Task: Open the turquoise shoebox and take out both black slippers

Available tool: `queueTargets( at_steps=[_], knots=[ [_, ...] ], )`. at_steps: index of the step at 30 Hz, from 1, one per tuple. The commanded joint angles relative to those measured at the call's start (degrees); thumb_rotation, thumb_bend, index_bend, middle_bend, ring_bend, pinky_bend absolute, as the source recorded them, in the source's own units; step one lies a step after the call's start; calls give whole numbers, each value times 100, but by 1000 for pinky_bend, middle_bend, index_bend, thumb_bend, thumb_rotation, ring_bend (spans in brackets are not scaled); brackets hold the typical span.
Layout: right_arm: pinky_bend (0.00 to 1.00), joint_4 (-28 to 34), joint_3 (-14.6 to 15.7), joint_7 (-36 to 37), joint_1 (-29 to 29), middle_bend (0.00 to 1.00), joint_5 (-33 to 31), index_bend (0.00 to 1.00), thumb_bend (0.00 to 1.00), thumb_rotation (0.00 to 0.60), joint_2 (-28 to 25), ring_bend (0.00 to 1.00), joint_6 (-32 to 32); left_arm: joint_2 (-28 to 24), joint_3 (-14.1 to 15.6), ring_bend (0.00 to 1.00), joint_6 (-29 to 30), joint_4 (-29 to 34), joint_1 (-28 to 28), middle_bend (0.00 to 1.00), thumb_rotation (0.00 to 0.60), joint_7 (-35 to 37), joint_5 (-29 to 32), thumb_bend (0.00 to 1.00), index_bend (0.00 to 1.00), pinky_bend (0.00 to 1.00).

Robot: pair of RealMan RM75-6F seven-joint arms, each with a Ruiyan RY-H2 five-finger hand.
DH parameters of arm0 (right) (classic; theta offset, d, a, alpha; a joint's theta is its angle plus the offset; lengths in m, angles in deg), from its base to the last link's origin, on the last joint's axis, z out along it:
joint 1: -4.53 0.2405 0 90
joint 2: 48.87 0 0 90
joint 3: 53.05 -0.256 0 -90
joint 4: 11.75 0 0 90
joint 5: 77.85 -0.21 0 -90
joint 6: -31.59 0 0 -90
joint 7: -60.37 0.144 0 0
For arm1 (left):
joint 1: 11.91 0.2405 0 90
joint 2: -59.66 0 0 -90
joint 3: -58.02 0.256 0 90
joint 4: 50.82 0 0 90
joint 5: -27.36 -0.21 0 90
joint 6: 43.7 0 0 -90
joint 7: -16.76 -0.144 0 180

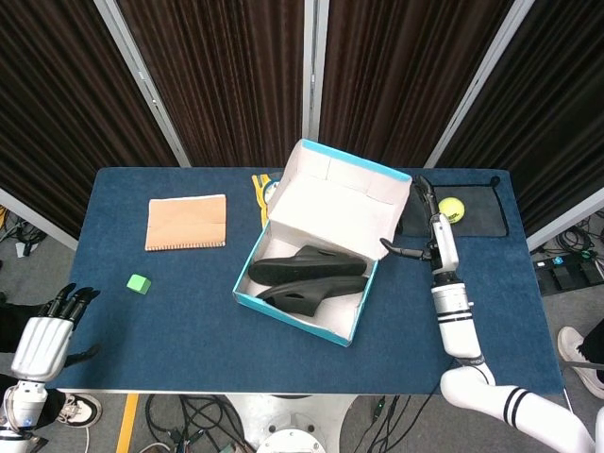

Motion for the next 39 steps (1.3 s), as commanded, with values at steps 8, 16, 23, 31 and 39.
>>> queueTargets(
  at_steps=[8,16,23,31,39],
  knots=[
    [77,298,628,-1414,507,210,854,27,97,600,-296,14,439,-10,-17,81,8,1,1,156,600,12,17,13,157,289],
    [156,995,955,-2956,926,217,888,142,101,600,-614,78,1139,-59,-36,81,32,9,14,156,600,162,49,13,157,289],
    [214,1422,1032,-4053,1087,239,489,206,91,600,-623,124,1341,-95,-53,81,56,-28,28,156,600,251,72,13,157,289],
    [234,1886,1101,-5402,1271,218,-340,206,82,600,-746,126,1529,-116,-56,81,43,-71,36,156,600,350,97,13,157,289],
    [263,2206,1159,-6260,1412,247,-1150,235,82,600,-728,153,1416,-123,-65,81,49,-96,37,156,600,413,104,13,157,289]
  ],
)
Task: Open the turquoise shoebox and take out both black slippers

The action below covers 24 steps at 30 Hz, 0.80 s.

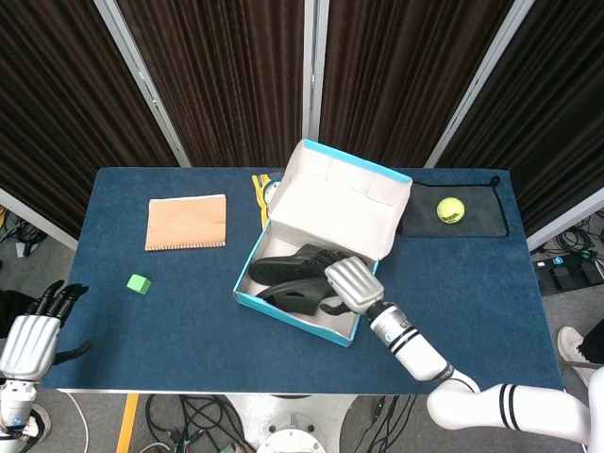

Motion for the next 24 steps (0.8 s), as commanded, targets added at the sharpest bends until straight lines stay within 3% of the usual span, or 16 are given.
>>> queueTargets(
  at_steps=[1,24],
  knots=[
    [267,138,52,-294,90,247,-310,235,82,600,22,153,-64,2,-4,81,1,-13,5,156,600,17,11,13,157,289],
    [303,-110,184,-791,384,267,-1143,257,86,600,470,172,-239,74,-3,81,-19,-280,46,156,600,281,77,13,157,289]
  ],
)
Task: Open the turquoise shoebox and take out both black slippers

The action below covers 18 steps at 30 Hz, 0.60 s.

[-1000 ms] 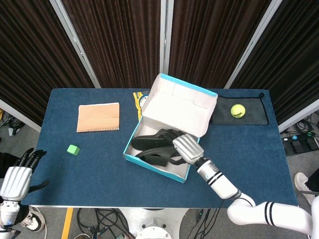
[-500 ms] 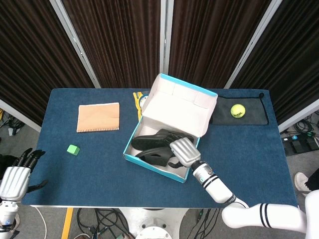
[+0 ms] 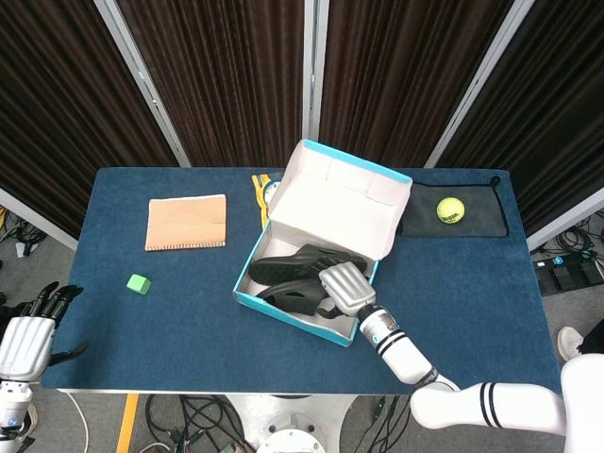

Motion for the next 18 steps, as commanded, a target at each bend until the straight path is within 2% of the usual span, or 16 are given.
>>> queueTargets(
  at_steps=[1,10,18],
  knots=[
    [303,-30,21,-29,30,267,-61,257,86,600,41,172,-6,6,2,81,-4,-28,7,156,600,28,8,12,157,289],
    [302,-77,85,-103,95,268,-163,262,88,600,146,174,-52,33,9,81,-14,-102,19,156,600,96,19,12,157,288],
    [336,-105,156,-154,74,322,-90,323,101,600,248,229,-208,40,-1,81,-2,-158,34,156,600,152,37,13,157,289]
  ],
)
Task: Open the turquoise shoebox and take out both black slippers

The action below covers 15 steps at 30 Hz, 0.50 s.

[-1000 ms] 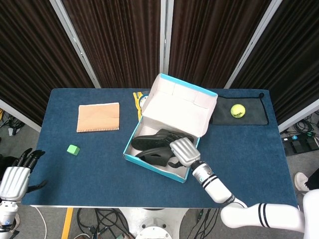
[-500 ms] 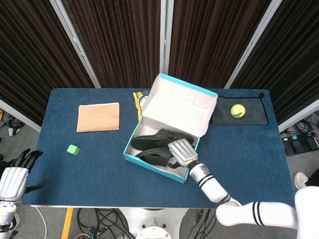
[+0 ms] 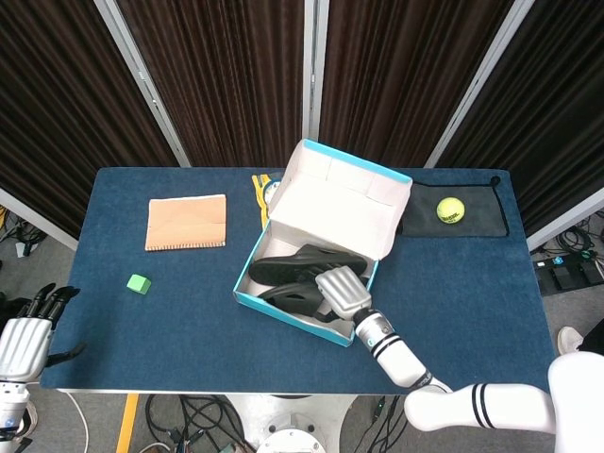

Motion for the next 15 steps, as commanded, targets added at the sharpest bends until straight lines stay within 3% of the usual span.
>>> queueTargets(
  at_steps=[1,15],
  knots=[
    [340,-20,10,-29,-4,326,-7,327,101,600,37,233,-44,5,-1,81,0,-15,4,156,600,12,5,13,157,289],
    [348,-237,-55,-164,165,334,-428,337,101,600,144,240,124,26,1,81,-18,-80,14,156,600,42,18,13,157,288]
  ],
)
